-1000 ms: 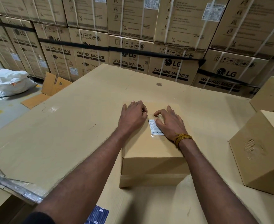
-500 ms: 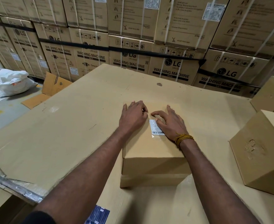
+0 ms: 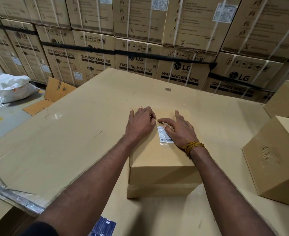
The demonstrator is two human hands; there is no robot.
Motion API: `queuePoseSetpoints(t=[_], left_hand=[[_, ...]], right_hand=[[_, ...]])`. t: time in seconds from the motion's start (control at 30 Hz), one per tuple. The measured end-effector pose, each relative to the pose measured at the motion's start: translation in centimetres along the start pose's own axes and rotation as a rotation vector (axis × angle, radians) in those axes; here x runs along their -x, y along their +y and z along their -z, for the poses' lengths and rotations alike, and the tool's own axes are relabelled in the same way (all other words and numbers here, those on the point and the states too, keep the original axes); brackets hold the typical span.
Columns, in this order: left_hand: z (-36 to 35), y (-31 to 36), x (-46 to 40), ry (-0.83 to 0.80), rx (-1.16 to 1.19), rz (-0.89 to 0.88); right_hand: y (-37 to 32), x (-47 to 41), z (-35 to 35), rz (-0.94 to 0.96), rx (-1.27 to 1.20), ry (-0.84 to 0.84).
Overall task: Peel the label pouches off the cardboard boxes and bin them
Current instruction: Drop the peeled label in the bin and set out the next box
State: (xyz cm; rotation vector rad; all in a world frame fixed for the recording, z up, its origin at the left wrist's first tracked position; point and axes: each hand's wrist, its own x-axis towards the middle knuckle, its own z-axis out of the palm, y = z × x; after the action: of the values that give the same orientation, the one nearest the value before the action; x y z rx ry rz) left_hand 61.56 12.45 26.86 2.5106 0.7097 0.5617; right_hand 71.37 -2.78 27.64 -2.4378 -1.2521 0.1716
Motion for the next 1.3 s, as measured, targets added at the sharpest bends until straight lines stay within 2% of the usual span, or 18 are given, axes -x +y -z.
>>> queuePoseSetpoints(t=[1.3], left_hand=[[-0.35,-0.32,-0.21,0.007,-0.003,-0.006]], right_hand=[[0.07,-0.23,-0.24,-0.050,-0.030,0.031]])
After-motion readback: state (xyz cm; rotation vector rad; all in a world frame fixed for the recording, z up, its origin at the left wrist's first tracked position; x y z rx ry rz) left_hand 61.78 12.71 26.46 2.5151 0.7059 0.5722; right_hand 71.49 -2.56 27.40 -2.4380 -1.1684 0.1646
